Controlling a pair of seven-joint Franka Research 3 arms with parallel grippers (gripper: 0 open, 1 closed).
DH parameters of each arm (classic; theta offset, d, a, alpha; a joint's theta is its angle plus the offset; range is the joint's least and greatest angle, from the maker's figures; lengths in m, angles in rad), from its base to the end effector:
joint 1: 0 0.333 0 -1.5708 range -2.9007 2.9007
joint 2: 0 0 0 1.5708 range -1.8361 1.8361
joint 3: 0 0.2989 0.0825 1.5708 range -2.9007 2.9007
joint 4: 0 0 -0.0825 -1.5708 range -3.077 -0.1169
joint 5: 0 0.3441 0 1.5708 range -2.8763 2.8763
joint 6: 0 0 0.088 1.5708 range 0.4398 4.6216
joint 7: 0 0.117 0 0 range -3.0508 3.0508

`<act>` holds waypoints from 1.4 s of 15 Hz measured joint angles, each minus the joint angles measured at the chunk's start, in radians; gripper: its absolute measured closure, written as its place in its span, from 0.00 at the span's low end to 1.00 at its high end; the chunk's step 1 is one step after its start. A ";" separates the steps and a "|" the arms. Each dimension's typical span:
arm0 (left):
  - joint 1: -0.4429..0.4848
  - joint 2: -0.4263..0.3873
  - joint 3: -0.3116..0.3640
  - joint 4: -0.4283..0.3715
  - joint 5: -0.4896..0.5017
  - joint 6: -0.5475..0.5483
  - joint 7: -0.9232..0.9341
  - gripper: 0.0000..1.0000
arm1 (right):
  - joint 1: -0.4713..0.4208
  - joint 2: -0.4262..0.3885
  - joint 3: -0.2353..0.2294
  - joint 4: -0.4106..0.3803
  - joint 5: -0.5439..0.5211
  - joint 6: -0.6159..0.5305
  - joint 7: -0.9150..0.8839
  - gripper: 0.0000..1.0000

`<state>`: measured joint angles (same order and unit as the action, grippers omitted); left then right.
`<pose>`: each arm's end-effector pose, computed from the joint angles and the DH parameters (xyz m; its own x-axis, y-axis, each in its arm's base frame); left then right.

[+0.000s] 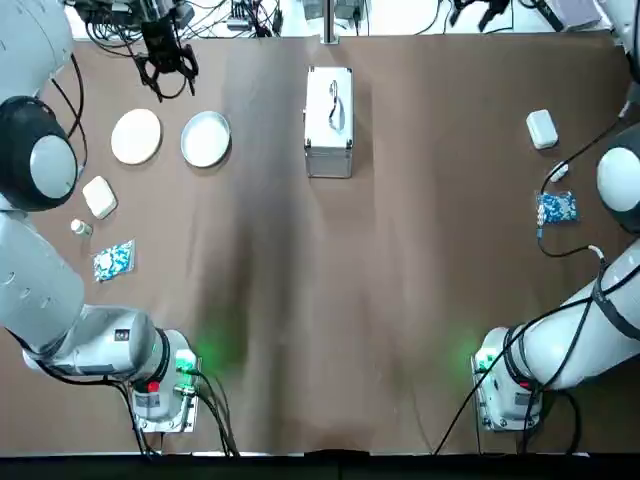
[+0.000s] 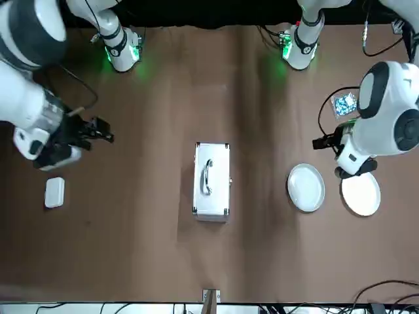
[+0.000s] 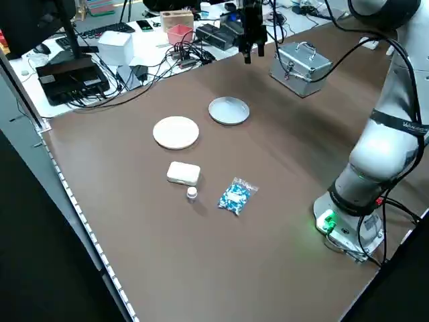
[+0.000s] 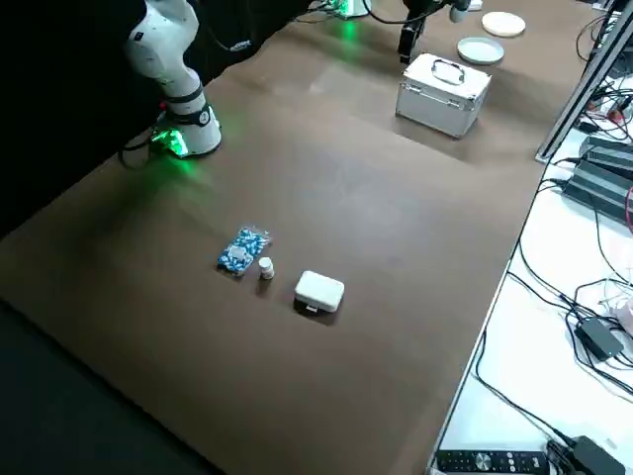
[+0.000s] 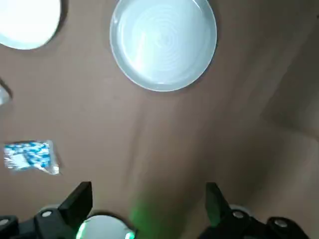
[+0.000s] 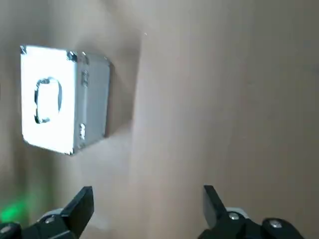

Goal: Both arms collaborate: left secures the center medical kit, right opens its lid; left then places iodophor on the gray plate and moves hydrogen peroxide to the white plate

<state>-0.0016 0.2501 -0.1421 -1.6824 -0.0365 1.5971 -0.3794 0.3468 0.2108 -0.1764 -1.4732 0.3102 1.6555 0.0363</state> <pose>0.5439 -0.0774 0.4196 0.9146 0.2349 -0.3291 0.2292 -0.9717 -0.0568 0.5632 0.1406 0.5373 0.9930 0.1120 -0.0381 0.0979 -0.9587 -0.2670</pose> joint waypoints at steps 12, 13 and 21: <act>-0.013 0.020 -0.112 -0.215 -0.194 0.469 -0.598 0.00 | 0.267 0.220 0.005 -0.007 0.253 0.357 0.361 0.53; -0.022 0.028 -0.119 -0.214 -0.195 0.497 -0.673 0.00 | 0.287 0.243 0.005 -0.008 0.283 0.399 0.374 0.55; -0.131 0.181 -0.132 -0.123 -0.197 0.656 -1.300 0.00 | 0.363 0.361 0.006 0.028 0.343 0.508 0.433 0.59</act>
<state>-0.1328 0.4315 -0.2743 -1.8050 -0.2331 2.2528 -1.6796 0.7098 0.5713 -0.1703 -1.4455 0.6528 2.1634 0.4695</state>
